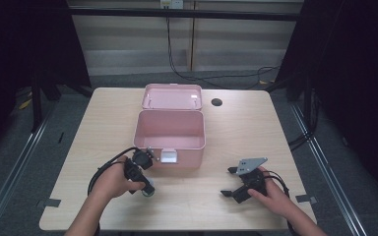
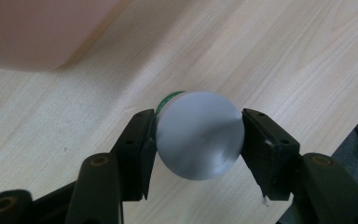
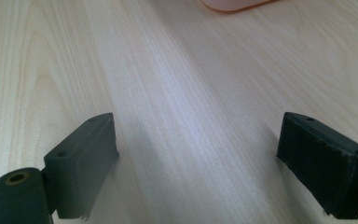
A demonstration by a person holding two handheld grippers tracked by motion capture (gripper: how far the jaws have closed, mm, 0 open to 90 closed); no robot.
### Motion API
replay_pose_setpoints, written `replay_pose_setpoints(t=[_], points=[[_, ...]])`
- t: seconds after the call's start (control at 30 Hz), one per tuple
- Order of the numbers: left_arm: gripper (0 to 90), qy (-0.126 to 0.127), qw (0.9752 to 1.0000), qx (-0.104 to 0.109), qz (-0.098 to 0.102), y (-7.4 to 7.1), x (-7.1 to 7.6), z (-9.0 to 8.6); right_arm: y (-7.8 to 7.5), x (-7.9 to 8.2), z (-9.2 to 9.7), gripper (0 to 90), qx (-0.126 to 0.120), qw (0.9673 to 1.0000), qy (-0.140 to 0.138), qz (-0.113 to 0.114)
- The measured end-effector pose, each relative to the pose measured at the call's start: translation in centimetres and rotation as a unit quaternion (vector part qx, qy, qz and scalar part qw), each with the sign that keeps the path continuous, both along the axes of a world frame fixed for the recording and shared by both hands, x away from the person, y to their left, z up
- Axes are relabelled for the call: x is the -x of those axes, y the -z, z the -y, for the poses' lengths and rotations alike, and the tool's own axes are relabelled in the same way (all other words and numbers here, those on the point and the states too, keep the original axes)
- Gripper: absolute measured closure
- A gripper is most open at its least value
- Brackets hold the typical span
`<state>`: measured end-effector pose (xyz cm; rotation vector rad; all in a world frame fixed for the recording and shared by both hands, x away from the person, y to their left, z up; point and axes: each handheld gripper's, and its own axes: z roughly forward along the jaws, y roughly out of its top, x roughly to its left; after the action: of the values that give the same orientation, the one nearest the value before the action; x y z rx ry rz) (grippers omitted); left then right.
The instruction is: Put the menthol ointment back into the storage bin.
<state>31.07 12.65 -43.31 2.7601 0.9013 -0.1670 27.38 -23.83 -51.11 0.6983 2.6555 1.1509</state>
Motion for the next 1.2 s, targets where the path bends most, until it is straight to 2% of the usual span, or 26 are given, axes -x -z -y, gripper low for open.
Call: replay_pose_setpoints(t=[0.23, 0.27, 0.43, 0.63, 0.67, 1.07, 1.2], points=[[49.7, -0.003, 0.9999, -0.015, -0.007, -0.2, -0.3, 0.3, 0.0, 0.0, 0.0, 11.2, -0.001, 1.0000, 0.001, 0.000], [49.9, -0.012, 0.9997, -0.019, -0.007, -0.2, -0.2, 0.4, 0.0, 0.0, 0.0, 11.2, 0.000, 1.0000, 0.000, 0.000], [49.9, -0.004, 0.9994, -0.030, -0.017, -0.5, -0.4, 0.5, 0.0, 0.0, 0.0, 11.2, 0.000, 1.0000, 0.000, 0.000], [50.0, -0.014, 0.9993, -0.029, -0.021, -1.7, -0.3, 0.5, 0.0, 0.0, 0.0, 11.2, -0.001, 1.0000, 0.001, 0.000], [50.0, -0.015, 0.9992, -0.026, -0.026, -2.3, -0.4, 0.5, 0.0, 0.0, 0.0, 11.2, -0.001, 1.0000, 0.001, 0.000], [50.1, -0.026, 0.9991, -0.020, -0.027, -5.5, -0.9, 0.7, 0.0, 0.0, 0.0, 11.2, -0.001, 1.0000, 0.000, 0.001], [50.0, -0.028, 0.9990, -0.021, -0.027, -6.1, -1.0, 0.7, 0.0, 0.0, 0.0, 11.2, -0.001, 1.0000, 0.001, 0.001]])
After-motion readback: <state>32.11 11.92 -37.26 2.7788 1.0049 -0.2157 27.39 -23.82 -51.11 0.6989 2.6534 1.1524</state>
